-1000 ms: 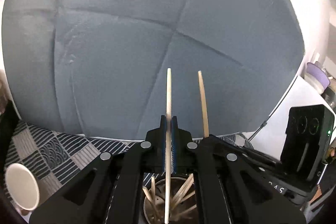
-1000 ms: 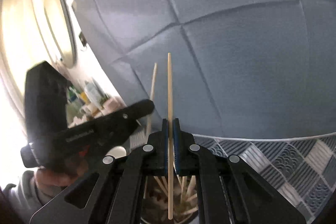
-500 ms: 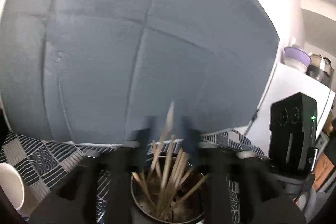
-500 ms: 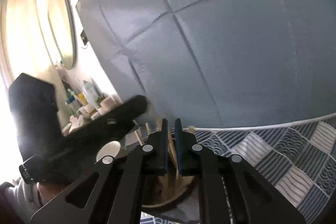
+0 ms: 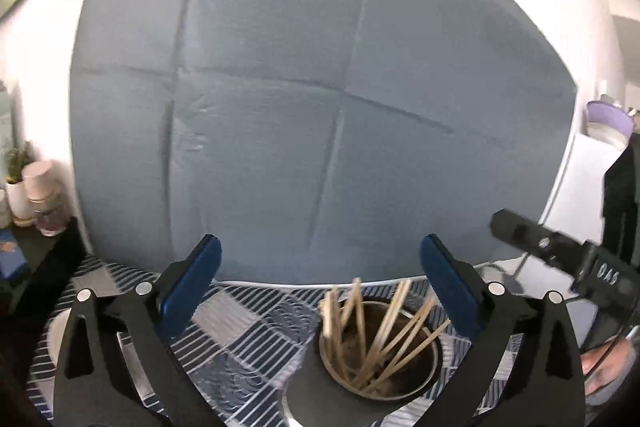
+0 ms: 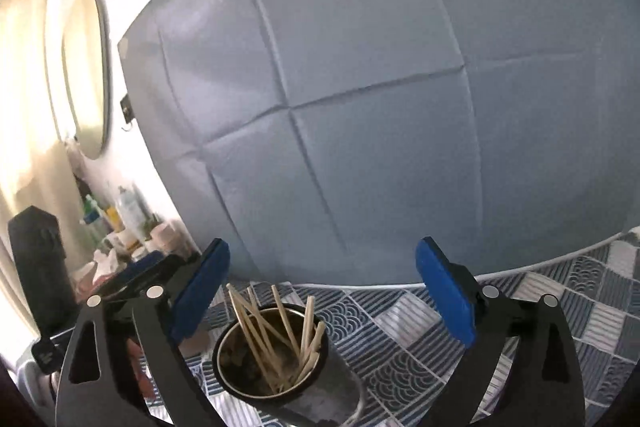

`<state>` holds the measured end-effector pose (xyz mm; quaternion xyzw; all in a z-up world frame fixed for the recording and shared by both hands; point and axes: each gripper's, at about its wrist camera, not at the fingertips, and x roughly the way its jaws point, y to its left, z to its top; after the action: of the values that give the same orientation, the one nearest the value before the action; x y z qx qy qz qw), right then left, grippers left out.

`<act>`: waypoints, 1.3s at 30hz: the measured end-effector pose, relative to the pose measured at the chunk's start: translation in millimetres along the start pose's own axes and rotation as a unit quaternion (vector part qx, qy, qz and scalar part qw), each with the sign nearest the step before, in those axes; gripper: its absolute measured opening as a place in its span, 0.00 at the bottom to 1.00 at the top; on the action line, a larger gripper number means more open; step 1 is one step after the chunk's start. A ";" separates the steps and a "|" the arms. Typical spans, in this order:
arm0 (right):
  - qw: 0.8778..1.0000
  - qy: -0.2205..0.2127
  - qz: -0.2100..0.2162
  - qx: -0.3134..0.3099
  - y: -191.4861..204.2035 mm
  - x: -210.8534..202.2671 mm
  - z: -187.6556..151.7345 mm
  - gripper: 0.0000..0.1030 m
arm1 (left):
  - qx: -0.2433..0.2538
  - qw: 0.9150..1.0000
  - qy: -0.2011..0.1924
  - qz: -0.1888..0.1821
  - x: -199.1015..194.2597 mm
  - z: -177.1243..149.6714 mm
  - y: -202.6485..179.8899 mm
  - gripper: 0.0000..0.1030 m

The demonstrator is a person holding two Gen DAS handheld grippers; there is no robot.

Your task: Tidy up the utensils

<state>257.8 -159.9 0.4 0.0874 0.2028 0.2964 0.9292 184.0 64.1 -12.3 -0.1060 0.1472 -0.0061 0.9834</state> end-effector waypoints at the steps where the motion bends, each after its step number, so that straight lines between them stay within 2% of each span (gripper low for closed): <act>1: 1.000 0.002 -0.004 0.000 1.6 -2.5 2.3 0.90 | 0.004 1.000 0.002 0.011 -3.4 1.7 0.5 0.94; 6: 0.999 0.024 -0.043 -0.010 17.8 -17.0 13.6 0.92 | 0.003 0.999 0.034 0.041 -12.6 9.6 4.9 0.94; 7: 0.998 0.037 -0.055 -0.019 22.7 -19.8 15.3 0.92 | -0.003 0.998 0.035 0.044 -16.0 9.8 6.7 0.94; 11: 0.995 0.065 -0.059 -0.044 38.1 -33.4 12.9 0.92 | -0.025 0.997 0.032 0.061 -37.4 9.2 10.6 0.94; 13: 0.994 0.083 -0.050 -0.055 45.1 -42.1 6.3 0.92 | -0.043 0.996 0.051 0.059 -42.5 7.8 12.1 0.94; 15: 0.992 0.086 -0.061 -0.063 51.5 -54.1 -1.0 0.92 | -0.070 0.993 0.077 0.055 -49.4 4.1 14.4 0.94; 16: 0.991 0.094 -0.066 -0.063 54.2 -59.8 -5.3 0.92 | -0.075 0.991 0.089 0.064 -53.8 1.6 14.3 0.94; 19: 0.989 0.117 -0.070 -0.060 57.9 -75.6 -17.6 0.92 | -0.057 0.988 0.116 0.089 -68.0 -6.4 8.2 0.94; 22: 0.986 0.133 -0.081 -0.055 58.6 -94.3 -30.3 0.92 | -0.038 0.984 0.122 0.122 -86.4 -11.8 -0.3 0.94; 25: 0.981 0.159 -0.088 -0.070 63.8 -108.9 -39.9 0.92 | -0.033 0.985 0.121 0.119 -103.0 -16.8 -8.6 0.94; 30: 0.979 0.153 -0.098 -0.088 74.2 -133.4 -42.9 0.92 | 0.002 0.986 0.101 0.131 -130.3 -20.1 -33.2 0.94; 37: 0.984 0.130 -0.100 -0.069 76.8 -162.3 -38.7 0.92 | -0.012 0.990 0.090 0.112 -155.1 -14.8 -52.8 0.94; 39: 0.986 0.125 -0.097 -0.057 76.0 -170.9 -39.4 0.92 | -0.021 0.988 0.099 0.115 -160.4 -17.4 -56.8 0.94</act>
<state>74.9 -196.9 41.9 -0.0236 0.3077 0.2245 0.9243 26.6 11.9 29.6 -0.1075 0.2548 0.0999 0.9558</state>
